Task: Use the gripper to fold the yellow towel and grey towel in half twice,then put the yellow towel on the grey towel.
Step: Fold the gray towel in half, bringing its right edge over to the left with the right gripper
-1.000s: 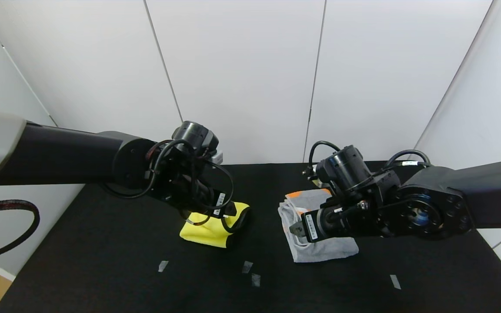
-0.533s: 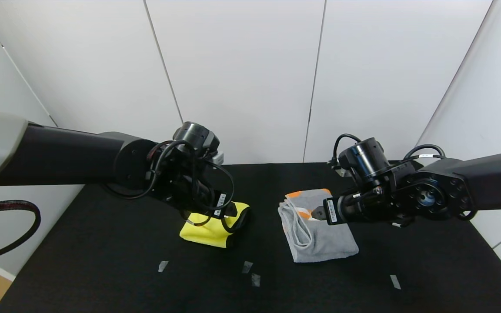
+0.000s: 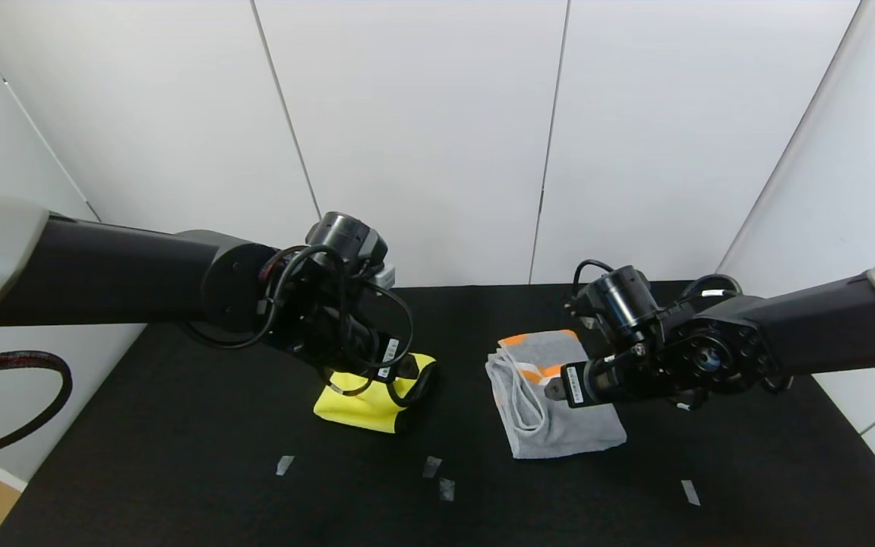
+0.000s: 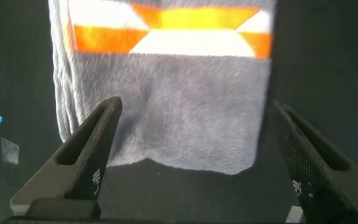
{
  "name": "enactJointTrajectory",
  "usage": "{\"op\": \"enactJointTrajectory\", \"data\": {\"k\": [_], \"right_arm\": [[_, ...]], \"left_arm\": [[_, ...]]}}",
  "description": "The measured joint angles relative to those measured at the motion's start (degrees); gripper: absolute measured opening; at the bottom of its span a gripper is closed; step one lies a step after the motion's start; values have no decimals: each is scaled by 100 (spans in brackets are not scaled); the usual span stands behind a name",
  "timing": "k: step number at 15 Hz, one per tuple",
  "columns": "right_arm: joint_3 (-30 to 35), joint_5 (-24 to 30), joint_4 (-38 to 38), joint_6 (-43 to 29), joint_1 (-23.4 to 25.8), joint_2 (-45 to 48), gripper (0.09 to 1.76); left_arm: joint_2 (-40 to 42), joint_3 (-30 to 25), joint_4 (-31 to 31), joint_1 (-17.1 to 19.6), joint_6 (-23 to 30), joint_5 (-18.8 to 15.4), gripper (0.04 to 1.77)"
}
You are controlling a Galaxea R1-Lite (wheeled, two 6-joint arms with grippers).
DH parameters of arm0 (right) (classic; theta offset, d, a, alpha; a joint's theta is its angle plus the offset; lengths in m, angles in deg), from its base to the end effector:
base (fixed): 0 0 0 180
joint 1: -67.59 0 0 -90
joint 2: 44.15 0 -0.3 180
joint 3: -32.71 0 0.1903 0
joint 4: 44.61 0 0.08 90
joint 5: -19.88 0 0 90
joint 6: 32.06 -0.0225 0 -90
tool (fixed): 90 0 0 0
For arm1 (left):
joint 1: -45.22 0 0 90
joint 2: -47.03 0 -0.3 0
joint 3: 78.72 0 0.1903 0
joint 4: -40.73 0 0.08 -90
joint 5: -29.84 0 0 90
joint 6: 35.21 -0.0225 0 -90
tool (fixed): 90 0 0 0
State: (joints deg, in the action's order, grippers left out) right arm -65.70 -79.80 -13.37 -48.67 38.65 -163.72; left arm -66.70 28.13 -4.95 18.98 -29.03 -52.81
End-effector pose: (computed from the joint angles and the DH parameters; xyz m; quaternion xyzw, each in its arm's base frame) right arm 0.3413 0.1844 0.1113 -0.0167 0.4340 0.0883 0.8964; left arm 0.3348 -0.1618 0.1706 0.0801 0.4312 -0.1241 0.8901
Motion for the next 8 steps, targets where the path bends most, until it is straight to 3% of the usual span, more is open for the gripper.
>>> {"op": "enactJointTrajectory", "data": {"k": [8], "right_arm": [[57,7,28,-132,-300,-141,170]], "left_arm": [[35,-21,0,-24,5,0,172]]}}
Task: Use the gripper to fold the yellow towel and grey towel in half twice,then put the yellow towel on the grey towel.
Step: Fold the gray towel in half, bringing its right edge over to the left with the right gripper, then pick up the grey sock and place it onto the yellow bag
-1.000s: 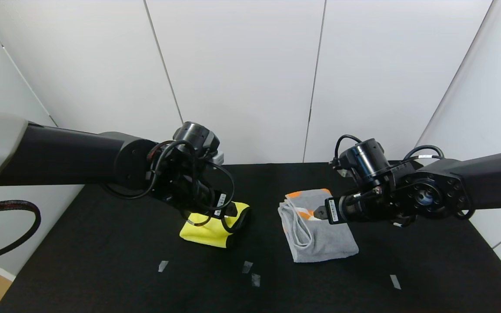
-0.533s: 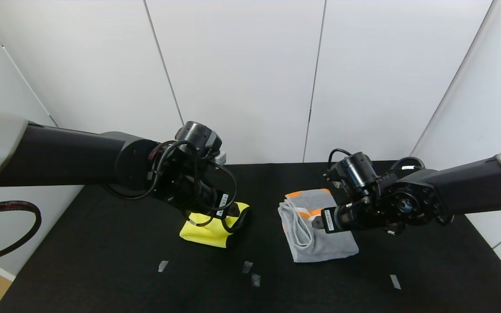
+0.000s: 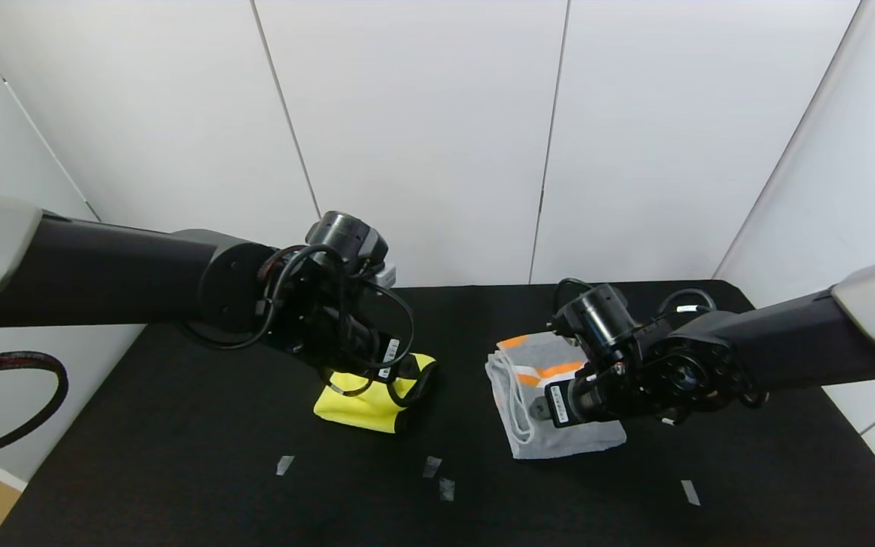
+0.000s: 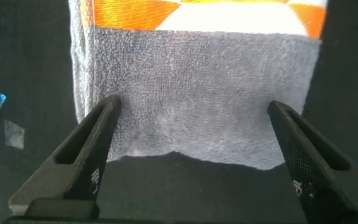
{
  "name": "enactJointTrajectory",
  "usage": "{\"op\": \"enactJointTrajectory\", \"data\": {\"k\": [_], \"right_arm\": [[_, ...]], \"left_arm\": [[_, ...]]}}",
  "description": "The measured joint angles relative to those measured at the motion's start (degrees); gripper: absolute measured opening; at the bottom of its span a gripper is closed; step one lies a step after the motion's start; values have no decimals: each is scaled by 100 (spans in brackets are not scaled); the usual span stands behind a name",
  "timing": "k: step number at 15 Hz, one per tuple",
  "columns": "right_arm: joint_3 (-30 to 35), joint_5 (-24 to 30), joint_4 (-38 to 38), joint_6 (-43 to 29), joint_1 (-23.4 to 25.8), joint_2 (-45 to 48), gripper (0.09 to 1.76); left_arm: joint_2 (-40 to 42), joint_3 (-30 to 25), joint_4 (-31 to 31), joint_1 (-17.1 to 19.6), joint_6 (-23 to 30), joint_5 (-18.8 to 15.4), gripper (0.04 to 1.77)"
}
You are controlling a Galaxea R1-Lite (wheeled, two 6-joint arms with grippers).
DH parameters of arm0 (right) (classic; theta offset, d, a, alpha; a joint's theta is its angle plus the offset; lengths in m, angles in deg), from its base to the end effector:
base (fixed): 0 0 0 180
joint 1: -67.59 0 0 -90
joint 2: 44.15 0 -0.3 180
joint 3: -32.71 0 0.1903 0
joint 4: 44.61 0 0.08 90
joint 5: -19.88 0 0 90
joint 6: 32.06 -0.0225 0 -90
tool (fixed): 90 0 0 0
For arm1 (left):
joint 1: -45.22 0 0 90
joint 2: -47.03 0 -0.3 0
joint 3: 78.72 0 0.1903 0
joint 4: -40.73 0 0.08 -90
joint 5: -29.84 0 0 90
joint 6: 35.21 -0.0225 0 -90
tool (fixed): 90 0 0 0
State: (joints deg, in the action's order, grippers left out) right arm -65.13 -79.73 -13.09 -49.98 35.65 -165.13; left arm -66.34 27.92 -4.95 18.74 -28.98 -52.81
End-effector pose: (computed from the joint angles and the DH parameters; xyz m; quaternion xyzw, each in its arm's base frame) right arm 0.3317 0.2024 0.0991 -0.0251 0.4508 0.1031 0.8863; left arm 0.3328 -0.1626 0.1720 0.0802 0.4300 -0.1259 0.8904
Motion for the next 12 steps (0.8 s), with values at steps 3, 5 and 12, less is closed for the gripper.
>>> {"op": "enactJointTrajectory", "data": {"k": [3,5,12], "right_arm": [[5,-7,-1,-15,-46,23,170],[9,20,44,-17,-33,139,170],[20,400,76,352,408,769,170]], "left_arm": [[1,0,-10,-87,12,0,172],[0,-6,-11,-177,17,-7,172],[-44,54,-2,-439,39,-1118,172]]}}
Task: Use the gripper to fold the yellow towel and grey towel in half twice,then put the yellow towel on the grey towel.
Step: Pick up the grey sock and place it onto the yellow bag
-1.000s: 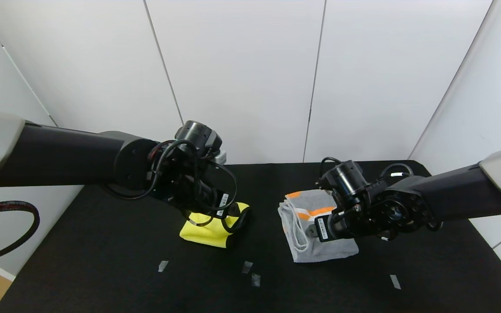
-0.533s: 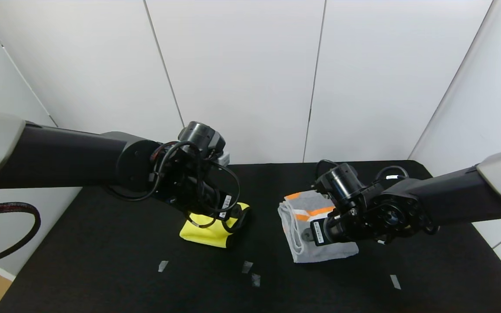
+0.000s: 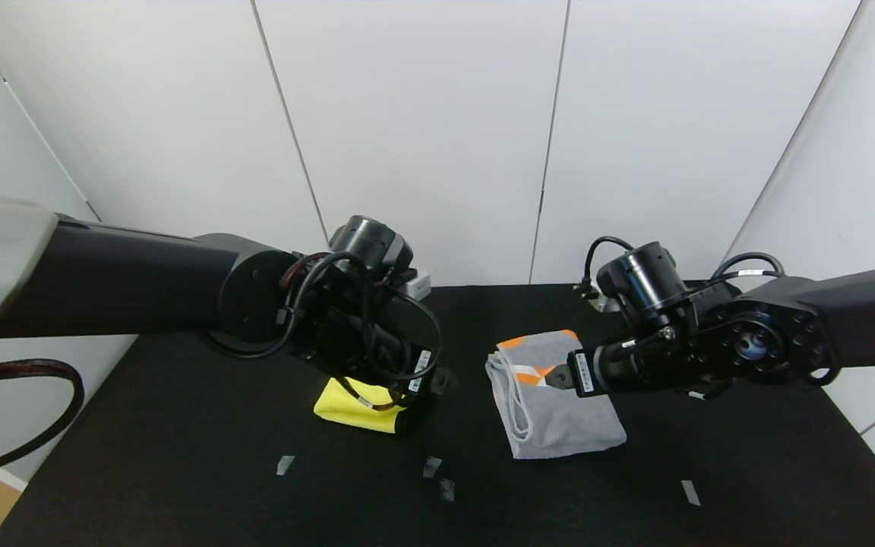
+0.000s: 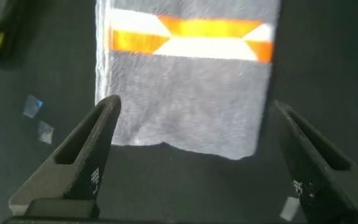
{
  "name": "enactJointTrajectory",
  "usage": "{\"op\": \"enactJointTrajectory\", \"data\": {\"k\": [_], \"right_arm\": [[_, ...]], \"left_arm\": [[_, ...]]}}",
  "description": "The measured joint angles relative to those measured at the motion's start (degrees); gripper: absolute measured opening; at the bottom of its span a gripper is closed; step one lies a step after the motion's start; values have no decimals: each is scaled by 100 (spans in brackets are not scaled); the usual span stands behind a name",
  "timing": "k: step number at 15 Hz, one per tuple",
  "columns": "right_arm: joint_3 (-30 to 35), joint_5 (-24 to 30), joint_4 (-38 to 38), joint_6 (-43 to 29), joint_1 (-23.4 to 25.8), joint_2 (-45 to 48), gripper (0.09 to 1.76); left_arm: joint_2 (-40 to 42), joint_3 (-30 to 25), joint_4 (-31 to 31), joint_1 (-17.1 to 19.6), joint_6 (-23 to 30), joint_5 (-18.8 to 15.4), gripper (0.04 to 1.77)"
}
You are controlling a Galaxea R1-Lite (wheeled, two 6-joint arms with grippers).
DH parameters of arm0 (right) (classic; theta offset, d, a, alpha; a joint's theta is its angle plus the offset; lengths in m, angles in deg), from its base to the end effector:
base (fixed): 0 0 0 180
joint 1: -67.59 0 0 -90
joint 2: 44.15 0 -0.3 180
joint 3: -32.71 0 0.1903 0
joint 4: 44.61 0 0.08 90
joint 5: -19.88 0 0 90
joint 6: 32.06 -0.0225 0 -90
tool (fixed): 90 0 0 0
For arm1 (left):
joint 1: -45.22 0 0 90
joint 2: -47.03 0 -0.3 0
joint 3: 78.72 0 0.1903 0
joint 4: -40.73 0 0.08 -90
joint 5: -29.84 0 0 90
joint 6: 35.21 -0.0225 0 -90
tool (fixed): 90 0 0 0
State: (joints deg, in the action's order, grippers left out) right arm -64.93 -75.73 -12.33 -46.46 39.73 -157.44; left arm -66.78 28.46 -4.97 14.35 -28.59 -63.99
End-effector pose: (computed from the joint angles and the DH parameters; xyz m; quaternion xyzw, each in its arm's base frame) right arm 0.3286 0.1712 0.1482 -0.0037 0.4080 0.1262 0.9042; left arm 0.3192 -0.1925 0.1714 0.0535 0.4435 -0.2424 0.8612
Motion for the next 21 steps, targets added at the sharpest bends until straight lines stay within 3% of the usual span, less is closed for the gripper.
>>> {"op": "enactJointTrajectory", "data": {"k": [4,8,12,14,17,21], "right_arm": [[-6,477,-13,356,432,262,170],[63,951,-27,624,770,485,170],[176,998,-76,639,851,588,170],[217,1018,-87,639,866,616,170],[284,1118,-90,649,914,689,170],[377,1108,-93,650,1008,758,170]], "left_arm": [[-151,106,9,-196,308,-600,172],[-463,414,22,-378,791,-688,172],[-968,1029,-49,-610,1662,-605,172],[-1243,1346,-84,-730,2130,-389,172],[-1602,1580,-38,-850,2561,-35,172],[-1926,1718,4,-905,2989,-11,172]]}}
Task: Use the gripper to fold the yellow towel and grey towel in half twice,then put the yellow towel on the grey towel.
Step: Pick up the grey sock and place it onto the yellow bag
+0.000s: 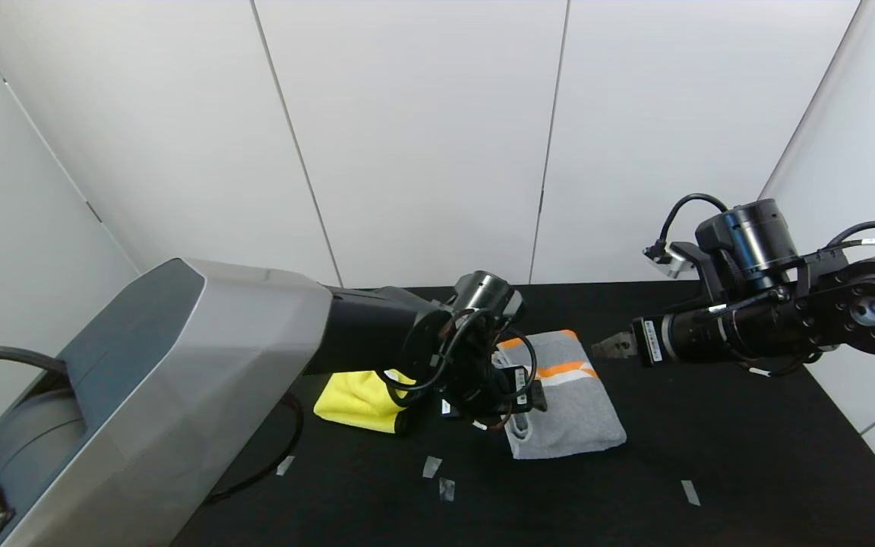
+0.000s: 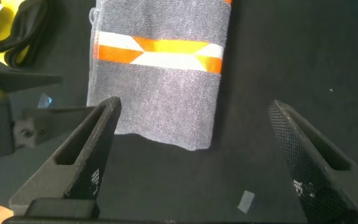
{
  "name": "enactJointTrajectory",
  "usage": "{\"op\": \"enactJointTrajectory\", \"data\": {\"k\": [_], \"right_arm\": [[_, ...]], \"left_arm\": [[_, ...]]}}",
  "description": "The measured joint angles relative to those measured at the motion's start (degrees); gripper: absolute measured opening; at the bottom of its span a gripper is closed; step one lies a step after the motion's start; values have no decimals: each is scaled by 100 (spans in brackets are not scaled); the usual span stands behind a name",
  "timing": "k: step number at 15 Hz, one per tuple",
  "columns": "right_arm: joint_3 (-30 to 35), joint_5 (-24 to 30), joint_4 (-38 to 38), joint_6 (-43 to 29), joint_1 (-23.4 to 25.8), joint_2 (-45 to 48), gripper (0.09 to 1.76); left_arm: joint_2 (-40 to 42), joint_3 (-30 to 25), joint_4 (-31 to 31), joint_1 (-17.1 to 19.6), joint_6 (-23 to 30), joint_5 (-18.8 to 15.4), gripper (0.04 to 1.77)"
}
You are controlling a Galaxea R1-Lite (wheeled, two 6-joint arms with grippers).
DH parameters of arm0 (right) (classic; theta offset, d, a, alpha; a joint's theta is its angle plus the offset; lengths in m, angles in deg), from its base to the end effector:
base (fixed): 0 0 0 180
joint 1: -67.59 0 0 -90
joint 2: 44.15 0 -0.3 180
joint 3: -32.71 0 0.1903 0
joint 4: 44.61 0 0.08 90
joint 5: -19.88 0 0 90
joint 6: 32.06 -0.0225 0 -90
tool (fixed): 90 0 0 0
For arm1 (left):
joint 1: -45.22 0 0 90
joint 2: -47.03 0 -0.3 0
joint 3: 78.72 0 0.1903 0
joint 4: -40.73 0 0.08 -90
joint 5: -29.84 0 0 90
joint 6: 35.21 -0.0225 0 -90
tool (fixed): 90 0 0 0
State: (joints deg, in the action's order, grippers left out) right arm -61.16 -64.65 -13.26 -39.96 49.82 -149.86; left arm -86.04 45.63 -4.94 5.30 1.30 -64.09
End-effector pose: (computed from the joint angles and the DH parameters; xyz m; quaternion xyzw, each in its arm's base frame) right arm 0.3252 0.1065 0.1797 0.0234 0.3780 0.1616 0.9113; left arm 0.3461 -0.2916 0.1070 -0.1244 0.5168 -0.1792 0.8278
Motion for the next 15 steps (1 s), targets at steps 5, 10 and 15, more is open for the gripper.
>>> {"op": "enactJointTrajectory", "data": {"k": [5,10,15], "right_arm": [[89,-6,-11,7,195,61,170],[205,-12,-18,18,306,105,170],[290,-6,-112,18,347,129,171]], "left_arm": [[-149,41,265,26,73,-95,172],[-347,74,563,56,143,-319,172],[-574,254,824,96,152,-334,172]]}}
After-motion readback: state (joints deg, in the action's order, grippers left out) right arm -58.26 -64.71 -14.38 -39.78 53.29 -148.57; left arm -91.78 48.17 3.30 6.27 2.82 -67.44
